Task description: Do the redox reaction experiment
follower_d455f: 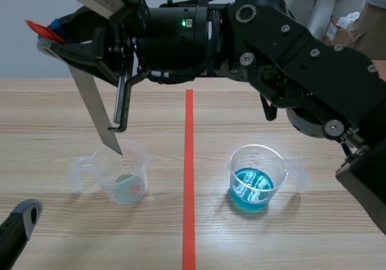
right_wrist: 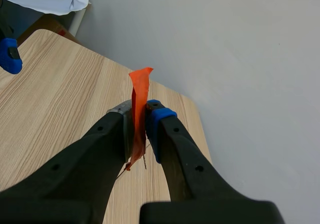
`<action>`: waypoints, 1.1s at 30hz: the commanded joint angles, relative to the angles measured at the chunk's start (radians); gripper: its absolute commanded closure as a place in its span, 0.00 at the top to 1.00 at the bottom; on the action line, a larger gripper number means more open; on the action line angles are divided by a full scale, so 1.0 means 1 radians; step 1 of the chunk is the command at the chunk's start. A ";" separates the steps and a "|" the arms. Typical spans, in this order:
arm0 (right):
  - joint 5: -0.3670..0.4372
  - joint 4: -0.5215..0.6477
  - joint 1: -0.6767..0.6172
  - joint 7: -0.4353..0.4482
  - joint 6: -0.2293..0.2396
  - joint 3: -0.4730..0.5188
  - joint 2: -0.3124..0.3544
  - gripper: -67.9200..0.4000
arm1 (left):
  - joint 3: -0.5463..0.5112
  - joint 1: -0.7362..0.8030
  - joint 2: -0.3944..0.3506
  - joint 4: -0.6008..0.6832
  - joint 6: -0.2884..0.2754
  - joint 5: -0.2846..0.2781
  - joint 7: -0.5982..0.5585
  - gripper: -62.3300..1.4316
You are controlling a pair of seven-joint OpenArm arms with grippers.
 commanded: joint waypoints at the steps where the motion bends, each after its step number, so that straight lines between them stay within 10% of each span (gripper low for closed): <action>1: 0.018 0.014 0.023 0.007 0.006 0.006 -0.006 0.02 | 0.005 -0.003 0.002 0.017 -0.002 0.000 -0.016 1.00; 33: -0.102 -0.205 0.023 0.062 0.006 0.005 -0.089 0.02 | 0.005 -0.003 0.002 0.017 -0.002 0.000 -0.016 1.00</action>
